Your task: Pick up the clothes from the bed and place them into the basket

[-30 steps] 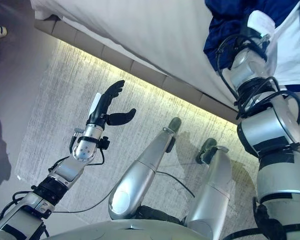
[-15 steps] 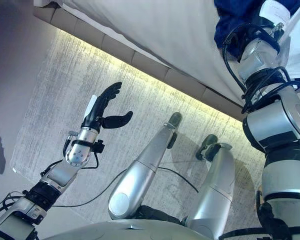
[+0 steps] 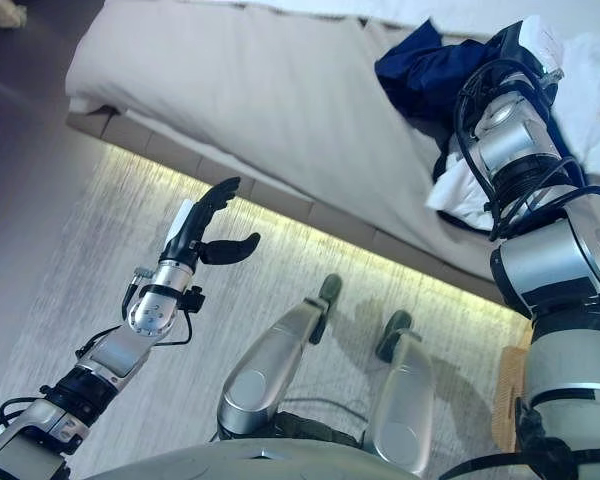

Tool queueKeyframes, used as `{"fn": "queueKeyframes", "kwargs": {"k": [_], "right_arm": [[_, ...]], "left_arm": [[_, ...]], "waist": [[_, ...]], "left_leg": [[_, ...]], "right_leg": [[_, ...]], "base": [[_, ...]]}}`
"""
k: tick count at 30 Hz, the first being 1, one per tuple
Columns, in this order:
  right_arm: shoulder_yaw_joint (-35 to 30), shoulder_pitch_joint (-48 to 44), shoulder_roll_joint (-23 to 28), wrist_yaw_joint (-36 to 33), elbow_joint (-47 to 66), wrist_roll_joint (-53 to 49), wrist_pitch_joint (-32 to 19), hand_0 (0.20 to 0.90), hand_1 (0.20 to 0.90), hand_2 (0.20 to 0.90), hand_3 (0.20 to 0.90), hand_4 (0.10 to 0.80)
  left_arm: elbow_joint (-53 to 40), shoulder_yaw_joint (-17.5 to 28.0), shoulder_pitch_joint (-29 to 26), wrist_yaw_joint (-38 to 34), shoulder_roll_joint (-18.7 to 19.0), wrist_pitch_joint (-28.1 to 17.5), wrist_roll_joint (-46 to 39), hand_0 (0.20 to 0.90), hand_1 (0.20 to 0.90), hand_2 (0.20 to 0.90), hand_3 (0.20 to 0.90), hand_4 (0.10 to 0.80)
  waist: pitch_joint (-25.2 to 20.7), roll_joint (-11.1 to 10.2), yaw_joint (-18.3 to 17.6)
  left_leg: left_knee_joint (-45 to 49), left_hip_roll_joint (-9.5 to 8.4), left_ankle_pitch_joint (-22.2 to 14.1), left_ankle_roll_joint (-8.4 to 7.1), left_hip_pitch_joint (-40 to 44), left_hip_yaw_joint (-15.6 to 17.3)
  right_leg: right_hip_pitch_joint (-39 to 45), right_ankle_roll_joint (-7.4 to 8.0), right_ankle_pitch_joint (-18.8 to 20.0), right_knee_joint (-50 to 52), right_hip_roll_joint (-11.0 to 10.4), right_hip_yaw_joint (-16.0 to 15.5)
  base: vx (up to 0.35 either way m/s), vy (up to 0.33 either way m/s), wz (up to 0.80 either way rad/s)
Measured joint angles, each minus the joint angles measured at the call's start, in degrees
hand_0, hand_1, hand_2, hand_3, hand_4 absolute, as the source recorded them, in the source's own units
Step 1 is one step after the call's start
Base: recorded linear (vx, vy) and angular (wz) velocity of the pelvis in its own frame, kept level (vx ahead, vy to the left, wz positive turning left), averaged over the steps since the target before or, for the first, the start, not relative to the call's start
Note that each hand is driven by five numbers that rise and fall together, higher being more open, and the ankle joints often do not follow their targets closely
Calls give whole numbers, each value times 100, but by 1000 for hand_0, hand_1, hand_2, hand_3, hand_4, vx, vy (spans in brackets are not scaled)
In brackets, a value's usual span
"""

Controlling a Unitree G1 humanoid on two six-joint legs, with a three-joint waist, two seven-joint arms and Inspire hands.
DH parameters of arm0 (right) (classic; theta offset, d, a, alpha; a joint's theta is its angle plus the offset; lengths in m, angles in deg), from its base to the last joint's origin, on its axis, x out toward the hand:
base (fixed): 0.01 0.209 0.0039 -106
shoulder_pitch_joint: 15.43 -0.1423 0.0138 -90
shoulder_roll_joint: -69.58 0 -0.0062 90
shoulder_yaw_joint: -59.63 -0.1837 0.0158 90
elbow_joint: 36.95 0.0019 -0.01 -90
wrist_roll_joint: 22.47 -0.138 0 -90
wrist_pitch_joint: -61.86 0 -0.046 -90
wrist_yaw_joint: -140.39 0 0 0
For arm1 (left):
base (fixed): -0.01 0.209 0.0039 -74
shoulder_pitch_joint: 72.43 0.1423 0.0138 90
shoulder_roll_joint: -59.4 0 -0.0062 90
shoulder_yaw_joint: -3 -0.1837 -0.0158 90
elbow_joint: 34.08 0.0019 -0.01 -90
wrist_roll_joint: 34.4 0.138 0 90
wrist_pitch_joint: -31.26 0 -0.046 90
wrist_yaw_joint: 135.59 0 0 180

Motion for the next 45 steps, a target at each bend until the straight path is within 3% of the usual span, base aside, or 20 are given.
{"fn": "queueKeyframes", "kwargs": {"k": [2,3,9,17,21,22,23,24,25,26,27,28,33,35,36,37,39,41,45], "right_arm": [[-48,-9,206,1,293,-203,-55,300,300,300,200,100],[-103,-12,325,14,457,-359,-115,300,300,300,200,100],[-306,-165,1053,45,805,-859,-164,300,300,300,200,100],[-624,-172,1558,168,929,-1126,-113,300,300,300,200,100],[-622,-196,1956,156,924,-1145,-110,300,300,300,200,100],[-615,-218,2036,148,900,-1161,-109,300,300,300,200,100],[-594,-222,2098,141,881,-1270,-108,300,300,300,200,100],[-616,-206,2108,143,886,-1398,-113,300,300,300,200,100],[-663,-218,2131,141,911,-1490,-130,300,300,300,200,100],[-696,-192,2131,98,1009,-1515,-175,300,300,300,200,100],[-696,33,2129,58,1179,-1633,-226,300,300,300,200,100],[-796,274,2131,25,1327,-1725,-213,300,300,300,200,100],[-1998,1438,2129,-435,1430,-1690,-165,300,300,300,200,100],[-2049,1724,2084,-439,1453,-1677,-113,300,300,300,200,100],[-2051,1839,1985,-429,1445,-1683,-107,300,300,300,200,100],[-2057,1878,1775,-401,1446,-1694,-100,300,300,300,200,100],[-2090,2015,1693,-345,1449,-1700,-107,300,300,300,200,100],[-2271,2283,1679,-341,1448,-1696,-122,300,300,300,200,100],[-2266,2763,1649,-238,1448,-1694,-86,300,300,300,200,100]], "left_arm": [[290,2,-23,97,27,187,1,900,900,900,900,800],[413,-1,-2,153,30,261,3,900,900,900,900,800],[738,-6,-18,409,-37,454,6,900,900,900,900,800],[1182,-27,-174,754,-192,502,-30,900,900,900,900,800],[1303,-56,-379,825,-336,503,-89,900,900,900,900,800],[1329,-64,-398,847,-380,503,-124,900,900,900,900,800],[1381,-65,-402,846,-459,503,-148,900,900,900,900,800],[1391,-98,-371,834,-484,501,-210,900,900,900,900,800],[1401,-171,-362,816,-505,501,-287,900,900,900,900,800],[1410,-179,-349,761,-528,501,-356,900,900,900,900,800],[1498,-113,-348,689,-514,506,-444,900,900,900,900,800],[1556,-56,-355,666,-520,555,-558,900,900,900,900,800],[1558,-30,-451,719,-564,544,-628,900,900,900,900,800],[1565,32,-400,670,-525,545,-628,900,900,900,900,800],[1564,62,-347,581,-470,545,-629,900,900,900,900,800],[1565,91,-286,491,-354,560,-635,900,900,900,900,800],[1532,246,-263,508,-354,565,-638,900,900,900,900,800],[1438,442,-270,500,-407,554,-669,900,900,900,900,800],[1449,501,-228,529,-698,607,-836,900,900,900,900,800]], "waist": [[-131,-173,-61],[-173,-234,-96],[-341,-329,-385],[-811,-536,-954],[-881,-607,-1210],[-884,-624,-1241],[-885,-705,-1273],[-950,-775,-1266],[-1065,-661,-1266],[-1114,-461,-1254],[-1104,-536,-1292],[-1125,-599,-1442],[-1131,-617,-1761],[-1130,-614,-1800],[-1129,-613,-1717],[-1127,-610,-1639],[-1132,-591,-1648],[-1146,-659,-1596],[-1188,-510,-1702]], "left_leg": [[-400,89,133,22,392,31],[-610,122,235,-39,613,32],[-1210,223,291,-75,1436,117],[-1898,384,295,-77,2288,529],[-2004,416,295,-77,2417,678],[-1848,409,293,-75,2397,751],[-1106,348,194,-53,2081,784],[-1350,210,-147,146,1975,549],[-2103,231,49,187,2140,249],[-2156,447,516,164,2211,113],[-2162,482,387,155,2319,178],[-2160,482,390,151,2331,259],[-2274,468,386,145,2510,508],[-2333,501,380,136,2559,750],[-2333,557,378,137,2552,1008],[-2268,641,361,132,2515,1341],[-2261,680,243,103,2524,1494],[-2292,587,59,62,2554,1689],[-2265,614,66,53,2507,1689]], "right_leg": [[409,61,381,-516,129,5],[651,104,470,-799,190,8],[1671,151,833,-1929,378,26],[2594,219,1452,-3233,611,529],[2669,201,1527,-3391,681,694],[2659,127,1592,-3393,676,854],[2648,32,1771,-3389,551,1044],[2579,-1,1803,-3375,464,1296],[2475,7,1797,-3377,604,1445],[2459,43,1772,-3387,861,1658],[2497,152,1693,-3383,869,1906],[2473,162,1693,-3349,859,1930],[2387,194,1673,-3185,831,1902],[2220,309,1740,-3118,871,1808],[2073,456,1839,-3016,945,1578],[1814,478,2029,-2882,1063,1344],[1783,440,2018,-3008,1042,1130],[1818,144,1693,-3220,950,937],[1835,25,1827,-3387,1020,1010]], "base": [[63,-6,-15],[76,-15,-17],[38,-13,-12],[-55,-17,-32],[-60,27,-30],[-29,66,-55],[-11,76,-79],[7,81,-92],[12,66,-107],[-9,64,-120],[-32,67,-101],[-48,57,-60],[-70,7,-30],[-181,-44,-70],[-176,-79,-128],[-201,-134,-147],[-34,-129,-86],[61,-115,-43],[10,-77,-17]]}}
